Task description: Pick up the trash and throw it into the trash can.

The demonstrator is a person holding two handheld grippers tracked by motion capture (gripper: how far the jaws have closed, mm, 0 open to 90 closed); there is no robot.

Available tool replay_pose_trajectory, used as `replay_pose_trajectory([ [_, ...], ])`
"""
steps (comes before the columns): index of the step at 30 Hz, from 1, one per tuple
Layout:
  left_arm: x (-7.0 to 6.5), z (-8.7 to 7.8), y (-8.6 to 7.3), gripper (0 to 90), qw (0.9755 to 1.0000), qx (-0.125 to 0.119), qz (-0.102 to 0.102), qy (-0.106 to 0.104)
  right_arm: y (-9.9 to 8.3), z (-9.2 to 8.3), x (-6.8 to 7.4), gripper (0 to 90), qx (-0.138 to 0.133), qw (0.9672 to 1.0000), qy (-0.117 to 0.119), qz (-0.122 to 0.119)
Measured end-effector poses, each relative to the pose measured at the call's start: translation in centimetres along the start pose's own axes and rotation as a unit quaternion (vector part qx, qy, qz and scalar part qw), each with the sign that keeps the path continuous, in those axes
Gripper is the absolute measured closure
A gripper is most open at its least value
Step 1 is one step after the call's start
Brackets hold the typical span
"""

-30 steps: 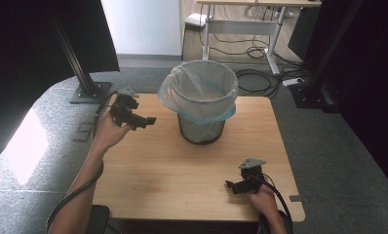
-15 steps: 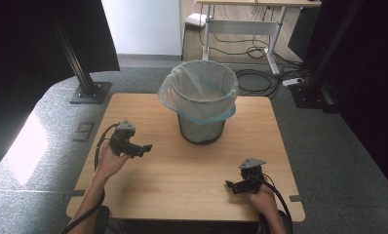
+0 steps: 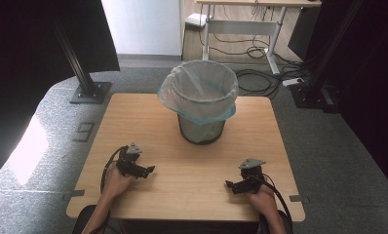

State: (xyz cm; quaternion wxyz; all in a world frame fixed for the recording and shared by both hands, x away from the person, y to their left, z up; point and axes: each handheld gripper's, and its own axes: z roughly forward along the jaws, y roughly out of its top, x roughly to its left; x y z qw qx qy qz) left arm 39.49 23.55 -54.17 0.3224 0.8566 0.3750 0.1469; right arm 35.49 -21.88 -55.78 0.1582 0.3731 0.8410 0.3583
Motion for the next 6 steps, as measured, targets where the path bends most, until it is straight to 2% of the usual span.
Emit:
replay_pose_trajectory([
  [1, -0.13, 0.24, -0.22, 0.0, 1.0000, 0.006, 0.002, 0.001, 0.00, 0.00, 0.00, 0.0, 0.000, 1.0000, 0.000, 0.000],
  [6, -0.27, 0.44, -0.54, 0.0, 1.0000, 0.003, -0.004, -0.004, -0.01, -0.01, -0.01, 0.0, 0.000, 1.0000, 0.000, 0.000],
])
